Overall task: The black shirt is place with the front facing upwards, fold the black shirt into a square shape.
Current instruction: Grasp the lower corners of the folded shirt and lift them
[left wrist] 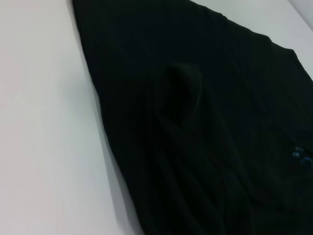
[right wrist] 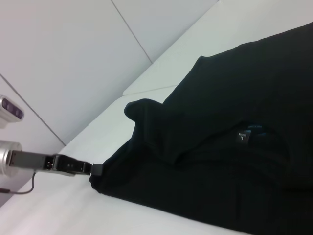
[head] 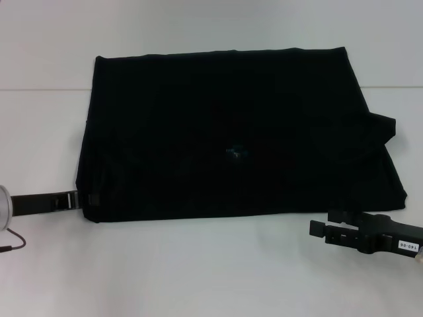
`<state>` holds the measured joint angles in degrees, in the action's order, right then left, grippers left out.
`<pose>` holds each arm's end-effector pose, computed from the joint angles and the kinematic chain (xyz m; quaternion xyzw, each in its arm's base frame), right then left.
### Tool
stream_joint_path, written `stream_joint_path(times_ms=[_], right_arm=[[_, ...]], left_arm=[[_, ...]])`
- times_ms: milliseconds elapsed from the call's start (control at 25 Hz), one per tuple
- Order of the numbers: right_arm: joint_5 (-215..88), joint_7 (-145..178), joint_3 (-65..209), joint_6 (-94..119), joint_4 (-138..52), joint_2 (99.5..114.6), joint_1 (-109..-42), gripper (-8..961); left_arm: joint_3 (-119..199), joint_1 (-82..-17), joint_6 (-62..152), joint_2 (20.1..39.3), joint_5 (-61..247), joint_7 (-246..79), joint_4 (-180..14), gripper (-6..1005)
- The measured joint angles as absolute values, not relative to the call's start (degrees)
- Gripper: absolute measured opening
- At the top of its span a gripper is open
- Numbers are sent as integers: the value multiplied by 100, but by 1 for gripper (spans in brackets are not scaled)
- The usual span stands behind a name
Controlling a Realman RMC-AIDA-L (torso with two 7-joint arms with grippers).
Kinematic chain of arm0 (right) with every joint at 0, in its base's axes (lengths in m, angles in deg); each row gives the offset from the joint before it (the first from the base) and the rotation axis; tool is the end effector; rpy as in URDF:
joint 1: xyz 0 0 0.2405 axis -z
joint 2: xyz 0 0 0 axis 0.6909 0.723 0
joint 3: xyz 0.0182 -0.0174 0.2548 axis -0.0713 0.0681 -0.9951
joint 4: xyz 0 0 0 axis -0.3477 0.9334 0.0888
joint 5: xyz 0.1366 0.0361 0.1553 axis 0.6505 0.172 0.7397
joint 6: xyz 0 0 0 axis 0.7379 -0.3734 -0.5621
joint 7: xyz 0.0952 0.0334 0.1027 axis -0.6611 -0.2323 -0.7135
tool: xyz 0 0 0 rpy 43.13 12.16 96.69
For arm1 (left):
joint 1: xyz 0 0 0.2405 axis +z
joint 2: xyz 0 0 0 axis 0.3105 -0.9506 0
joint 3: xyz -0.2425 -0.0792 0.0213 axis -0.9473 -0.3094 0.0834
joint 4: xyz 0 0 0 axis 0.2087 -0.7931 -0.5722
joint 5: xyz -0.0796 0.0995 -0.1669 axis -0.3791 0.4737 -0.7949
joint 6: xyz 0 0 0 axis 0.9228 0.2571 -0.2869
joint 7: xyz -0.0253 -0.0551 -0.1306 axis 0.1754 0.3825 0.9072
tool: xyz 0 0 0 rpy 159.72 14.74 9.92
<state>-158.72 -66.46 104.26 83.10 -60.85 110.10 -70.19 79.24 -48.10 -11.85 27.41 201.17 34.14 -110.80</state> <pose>0.3197 0.3032 -0.0225 -0.8613 0.4156 0.2530 0.1465 -0.3448 0.3536 0.0163 -0.7732 -0.5737 -0.1466 0.2272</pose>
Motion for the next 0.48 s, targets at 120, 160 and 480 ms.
stream_joint_path(times_ms=[120,160,480], right_arm=[[-15870,-6871,10425,8375,-6134,10956,-7060,884],[-15878,-6995,10432,8413,-6204,10928,-7072,884],[-17357,-10218,10481,8886,-8040,10456,-7342,882]], left_arm=[[7925,-4812,-1204,2743,20118,3404,-11080,80],[7925,-4812,-1212,2744,20119,3402,-11080,65],[7903,-4814,-1367,2731,20116,3368,-11102,6]])
